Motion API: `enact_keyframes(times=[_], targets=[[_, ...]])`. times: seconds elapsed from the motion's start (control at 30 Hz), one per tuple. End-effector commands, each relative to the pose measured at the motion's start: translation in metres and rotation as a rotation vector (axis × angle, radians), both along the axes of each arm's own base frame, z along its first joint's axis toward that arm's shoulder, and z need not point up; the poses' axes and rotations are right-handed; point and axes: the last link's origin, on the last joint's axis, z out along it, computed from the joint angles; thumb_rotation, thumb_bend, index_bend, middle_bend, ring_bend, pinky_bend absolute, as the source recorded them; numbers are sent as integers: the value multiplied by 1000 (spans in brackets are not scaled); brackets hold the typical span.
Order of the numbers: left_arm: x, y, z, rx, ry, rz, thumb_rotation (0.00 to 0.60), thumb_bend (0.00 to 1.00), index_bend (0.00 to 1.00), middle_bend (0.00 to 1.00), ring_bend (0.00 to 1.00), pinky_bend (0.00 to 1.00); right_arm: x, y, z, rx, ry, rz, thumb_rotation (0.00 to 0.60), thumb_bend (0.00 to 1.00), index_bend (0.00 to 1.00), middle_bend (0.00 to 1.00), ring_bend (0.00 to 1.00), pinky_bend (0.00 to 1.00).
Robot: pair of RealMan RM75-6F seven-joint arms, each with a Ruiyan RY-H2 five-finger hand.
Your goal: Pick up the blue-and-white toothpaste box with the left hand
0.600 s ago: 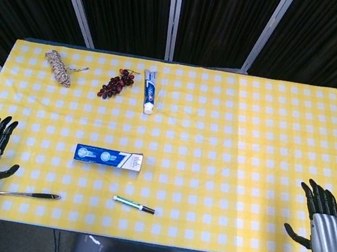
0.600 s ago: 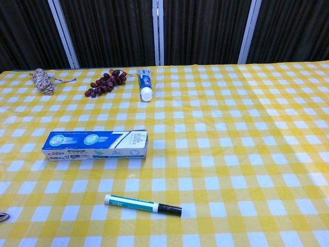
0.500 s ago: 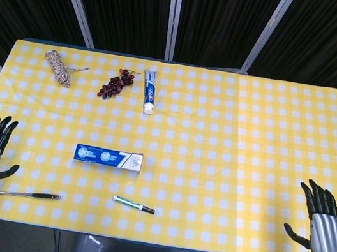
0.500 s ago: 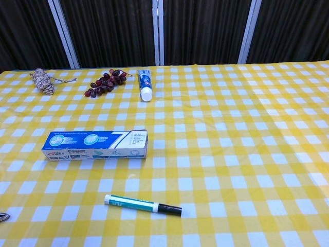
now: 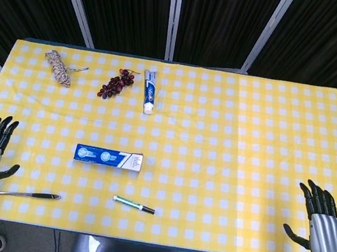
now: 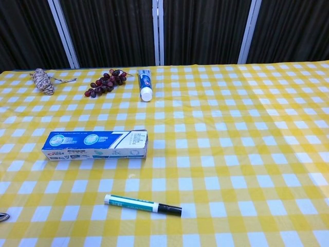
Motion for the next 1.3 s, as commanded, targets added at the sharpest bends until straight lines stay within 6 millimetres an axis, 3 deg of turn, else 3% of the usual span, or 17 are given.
enact_keyframes(times=[0.03,0.3,0.5,0.7,0.8,0.97,1.3], targets=[[0,0,-1,-4,2,-1,600,84,0,0,0,0,0,0,1,-4,-2,0,600,85,0,0,0,0],[4,2,-4,-25,-16,-2,600,85,0,0,0,0,1,0,2,-6,-7,0,600,85,0,0,0,0],[19,16,-13,-89,-36,-35,600,85,2,0,0,24,1,0,3,-11,-14,-1,600,85,0,0,0,0],[50,46,-31,-191,-3,-83,600,86,85,0,49,148,1,1,6,-17,-24,3,600,85,0,0,0,0],[71,70,-52,-294,-2,-84,600,86,115,12,78,174,1,1,9,-20,-36,3,600,85,0,0,0,0],[84,82,-69,-346,3,-63,600,87,173,78,125,203,1,1,12,-25,-48,1,600,85,0,0,0,0],[105,94,-97,-429,27,-43,600,86,182,84,132,203,-1,0,17,-30,-69,-3,600,85,0,0,0,0]])
